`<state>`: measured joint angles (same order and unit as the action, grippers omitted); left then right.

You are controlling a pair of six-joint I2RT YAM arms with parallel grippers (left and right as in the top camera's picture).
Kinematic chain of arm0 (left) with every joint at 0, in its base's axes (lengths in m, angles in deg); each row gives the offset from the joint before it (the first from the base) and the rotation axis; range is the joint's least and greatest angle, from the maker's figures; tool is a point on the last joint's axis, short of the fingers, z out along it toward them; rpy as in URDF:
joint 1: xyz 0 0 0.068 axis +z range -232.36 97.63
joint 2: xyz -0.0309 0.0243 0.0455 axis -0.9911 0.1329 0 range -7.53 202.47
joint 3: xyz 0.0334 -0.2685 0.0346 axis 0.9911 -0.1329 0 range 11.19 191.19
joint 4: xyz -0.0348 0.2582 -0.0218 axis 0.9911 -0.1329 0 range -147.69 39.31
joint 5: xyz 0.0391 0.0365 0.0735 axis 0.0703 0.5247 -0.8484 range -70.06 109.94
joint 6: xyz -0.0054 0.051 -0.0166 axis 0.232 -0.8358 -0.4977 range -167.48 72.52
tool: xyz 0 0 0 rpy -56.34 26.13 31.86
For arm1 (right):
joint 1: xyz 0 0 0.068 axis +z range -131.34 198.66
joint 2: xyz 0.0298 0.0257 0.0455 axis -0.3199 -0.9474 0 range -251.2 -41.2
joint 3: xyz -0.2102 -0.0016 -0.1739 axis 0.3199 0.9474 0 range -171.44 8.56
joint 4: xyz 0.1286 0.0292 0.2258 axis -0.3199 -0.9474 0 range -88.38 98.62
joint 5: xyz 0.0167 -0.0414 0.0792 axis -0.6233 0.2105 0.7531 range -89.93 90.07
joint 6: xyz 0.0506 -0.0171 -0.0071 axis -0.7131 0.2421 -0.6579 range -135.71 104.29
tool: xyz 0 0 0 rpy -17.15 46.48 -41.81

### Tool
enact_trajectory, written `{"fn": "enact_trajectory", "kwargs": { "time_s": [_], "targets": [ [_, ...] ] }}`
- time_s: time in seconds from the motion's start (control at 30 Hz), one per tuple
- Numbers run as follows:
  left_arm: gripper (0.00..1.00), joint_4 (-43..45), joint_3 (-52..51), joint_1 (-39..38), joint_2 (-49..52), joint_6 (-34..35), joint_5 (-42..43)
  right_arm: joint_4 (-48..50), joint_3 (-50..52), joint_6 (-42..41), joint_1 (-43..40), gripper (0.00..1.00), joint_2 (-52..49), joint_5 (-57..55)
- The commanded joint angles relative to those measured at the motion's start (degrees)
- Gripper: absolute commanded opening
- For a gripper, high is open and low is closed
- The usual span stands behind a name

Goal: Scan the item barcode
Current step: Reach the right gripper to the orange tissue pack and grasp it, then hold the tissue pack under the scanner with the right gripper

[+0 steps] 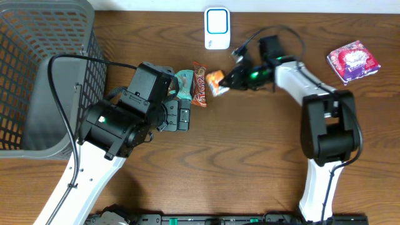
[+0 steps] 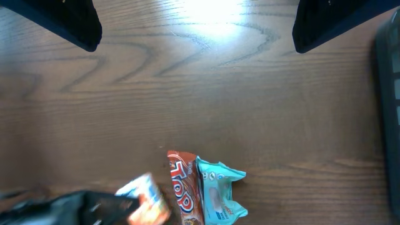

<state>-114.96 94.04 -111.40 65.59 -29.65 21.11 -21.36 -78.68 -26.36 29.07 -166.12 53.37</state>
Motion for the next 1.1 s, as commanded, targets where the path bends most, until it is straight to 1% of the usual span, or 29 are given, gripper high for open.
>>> {"fn": "enact_trajectory", "kwargs": {
  "time_s": [0.0, 0.07, 0.13, 0.2, 0.27, 0.37, 0.43, 0.5, 0.57, 0.6, 0.67, 0.73, 0.83, 1.07],
  "targets": [
    [0.98, -0.2, 0.1, -0.2, -0.1, 0.1, -0.3, 0.3, -2.6, -0.7, -4.3, 0.01, 2.7, 21.8],
    [0.98, -0.2, 0.1, -0.2, -0.1, 0.1, -0.3, -0.2, -2.6, -0.7, -5.6, 0.01, 2.7, 25.9],
    [0.98, -0.2, 0.1, -0.2, -0.1, 0.1, -0.3, -0.5, -2.6, -0.6, -6.4, 0.01, 2.8, 26.1],
    [0.98, -0.2, 0.1, -0.2, -0.1, 0.1, -0.3, 0.5, -2.6, -0.7, -6.4, 0.01, 2.8, 23.3],
    [0.98, -0.2, 0.1, -0.2, -0.1, 0.1, -0.3, 0.9, -3.0, -2.3, -6.0, 0.01, 3.6, 16.5],
    [0.98, -0.2, 0.1, -0.2, -0.1, 0.1, -0.3, 0.9, -4.7, -4.1, -4.6, 0.01, 6.4, -0.7],
    [0.98, -0.2, 0.1, -0.2, -0.1, 0.1, -0.3, 0.9, -6.9, -4.1, -3.1, 0.01, 8.2, -14.6],
    [0.98, -0.2, 0.1, -0.2, -0.1, 0.1, -0.3, 1.0, -9.5, -4.1, -1.3, 0.01, 9.3, -32.0],
    [0.98, -0.2, 0.1, -0.2, -0.1, 0.1, -0.3, 1.8, -11.9, -2.2, 0.9, 0.01, 9.3, -47.3],
    [0.98, -0.2, 0.1, -0.2, -0.1, 0.1, -0.3, 3.5, -12.3, 0.2, 2.3, 0.01, 9.2, -54.3],
    [0.98, -0.2, 0.1, -0.2, -0.1, 0.1, -0.3, 7.2, -12.3, 4.5, 4.9, 0.01, 8.9, -63.1],
    [0.98, -0.2, 0.1, -0.2, -0.1, 0.1, -0.3, 11.1, -12.3, 8.2, 7.2, 0.01, 7.7, -68.5],
    [0.98, -0.2, 0.1, -0.2, -0.1, 0.1, -0.3, 16.4, -12.4, 11.5, 9.7, 0.01, 5.1, -72.5],
    [0.98, -0.2, 0.1, -0.2, -0.1, 0.1, -0.3, 25.5, -12.6, 10.4, 12.0, 0.01, 0.0, -72.7]
  ]
}}
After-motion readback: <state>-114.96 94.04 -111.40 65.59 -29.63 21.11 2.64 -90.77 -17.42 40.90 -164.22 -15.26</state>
